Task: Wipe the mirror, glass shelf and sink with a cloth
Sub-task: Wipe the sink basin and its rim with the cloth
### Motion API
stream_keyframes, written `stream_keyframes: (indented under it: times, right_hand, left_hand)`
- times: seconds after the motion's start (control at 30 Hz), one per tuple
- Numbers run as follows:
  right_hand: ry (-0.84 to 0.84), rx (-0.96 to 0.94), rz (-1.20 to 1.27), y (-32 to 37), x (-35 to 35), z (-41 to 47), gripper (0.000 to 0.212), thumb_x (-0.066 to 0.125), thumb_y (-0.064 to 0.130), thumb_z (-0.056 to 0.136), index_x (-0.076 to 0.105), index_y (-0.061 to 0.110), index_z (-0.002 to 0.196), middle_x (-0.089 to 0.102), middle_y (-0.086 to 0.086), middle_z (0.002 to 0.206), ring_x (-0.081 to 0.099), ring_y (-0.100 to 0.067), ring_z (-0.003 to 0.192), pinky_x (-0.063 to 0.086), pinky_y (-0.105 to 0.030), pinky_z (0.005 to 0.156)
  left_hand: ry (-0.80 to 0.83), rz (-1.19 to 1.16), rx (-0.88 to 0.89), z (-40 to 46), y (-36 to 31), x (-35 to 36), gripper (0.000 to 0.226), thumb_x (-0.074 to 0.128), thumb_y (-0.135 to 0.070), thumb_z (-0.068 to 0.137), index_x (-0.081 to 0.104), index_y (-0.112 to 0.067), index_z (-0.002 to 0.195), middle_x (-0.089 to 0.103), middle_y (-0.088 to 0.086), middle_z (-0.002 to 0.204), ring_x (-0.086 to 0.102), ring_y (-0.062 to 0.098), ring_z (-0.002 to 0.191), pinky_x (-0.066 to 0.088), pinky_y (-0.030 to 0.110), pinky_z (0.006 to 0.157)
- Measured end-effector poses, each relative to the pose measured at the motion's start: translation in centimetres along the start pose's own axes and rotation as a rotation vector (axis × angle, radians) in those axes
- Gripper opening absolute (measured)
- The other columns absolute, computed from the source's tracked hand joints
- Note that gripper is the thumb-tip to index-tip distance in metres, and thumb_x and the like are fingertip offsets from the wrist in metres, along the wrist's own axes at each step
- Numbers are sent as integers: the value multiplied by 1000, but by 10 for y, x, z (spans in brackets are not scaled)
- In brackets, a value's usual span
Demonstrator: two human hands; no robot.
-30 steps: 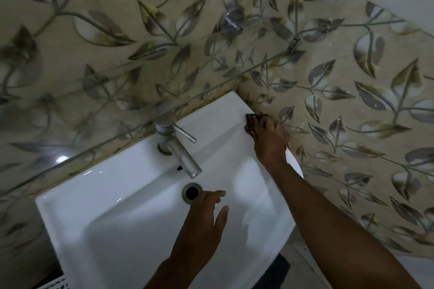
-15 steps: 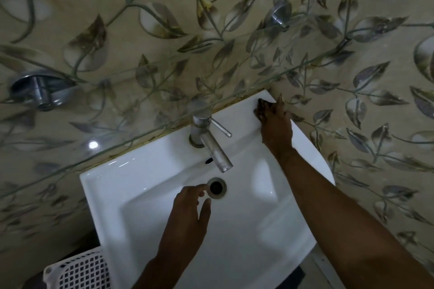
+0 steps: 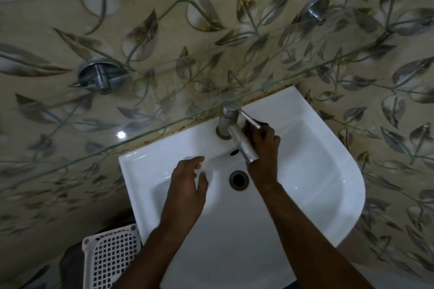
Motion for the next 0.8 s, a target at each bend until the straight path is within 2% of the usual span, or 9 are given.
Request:
stream_keyframes:
  times: [0.07, 0.13, 0.17, 0.23, 0.27, 0.37, 0.6, 0.73, 0.8]
  right_hand:
    - [-23, 88, 186, 0, 19, -17, 51, 57, 14, 83, 51, 23, 132, 51, -4, 119, 50, -28, 99, 53, -42, 78]
    - [-68, 184, 235, 15, 26, -32, 45, 60, 24, 82, 55, 30, 126, 55, -14, 113, 58, -42, 96, 58, -48, 68]
    - [-5, 209, 226, 23, 34, -42, 43, 60, 29, 85, 55, 28, 127, 56, -18, 117, 58, -46, 102, 58, -49, 74]
    - [84, 123, 63, 54, 46, -63, 51, 65, 19, 86, 53, 15, 135, 53, -21, 127, 54, -44, 111, 52, -48, 88]
    - [100, 18, -91, 75, 48, -72, 59, 70, 12, 81, 52, 9, 137, 52, -21, 127, 55, -40, 106, 52, -46, 88]
    - [118, -154, -137, 110, 53, -66, 64, 72, 5, 77, 52, 8, 137, 52, -13, 123, 50, -29, 96, 53, -36, 82]
    - [103, -35, -307, 139, 61, -21, 49, 61, 9, 79, 54, 10, 128, 53, -13, 116, 51, -32, 102, 48, -40, 74]
    - [210, -244, -219, 201, 81, -64, 41, 55, 16, 82, 55, 14, 123, 54, -8, 112, 53, -27, 94, 48, -38, 67]
    - [281, -366, -106, 231, 94, -98, 44, 51, 23, 83, 55, 15, 126, 55, -7, 115, 53, -27, 95, 50, -38, 71]
  left_hand:
    - [-32, 22, -17, 0, 9, -14, 39, 58, -14, 93, 54, -29, 129, 54, -10, 114, 55, 8, 97, 50, 28, 89]
    - [-63, 63, -30, 1, 19, -29, 39, 58, -14, 93, 54, -28, 129, 52, -12, 114, 55, 13, 103, 50, 33, 93]
    - [-78, 87, -28, 2, 24, -36, 38, 58, -14, 93, 55, -27, 129, 51, -12, 114, 55, 16, 105, 49, 36, 95]
    - [-112, 132, -16, 3, 30, -50, 38, 59, -13, 93, 55, -24, 129, 50, -13, 114, 55, 19, 106, 49, 39, 96]
    - [-126, 151, -13, 3, 33, -56, 39, 60, -13, 92, 55, -23, 129, 50, -12, 114, 56, 21, 107, 49, 40, 96]
    - [-147, 194, -19, 3, 38, -70, 38, 61, -14, 91, 57, -20, 129, 57, -2, 121, 55, 22, 111, 49, 41, 98]
    - [-214, 137, -108, -24, 59, -100, 37, 60, -8, 91, 58, -21, 125, 53, 0, 116, 57, 23, 104, 48, 39, 97]
    - [-274, 130, -177, -36, 81, -115, 32, 54, -5, 90, 62, -16, 120, 55, 3, 109, 55, 18, 98, 41, 24, 88]
    - [-288, 131, -200, -39, 91, -120, 26, 47, -10, 93, 64, -12, 113, 61, 10, 107, 58, 23, 98, 41, 24, 83]
Point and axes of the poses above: each hand's wrist, its own z-axis towards the middle knuckle, its own x-axis out of the palm, y = z × x, the point moved 8 cm from there along z, towards the middle knuckle
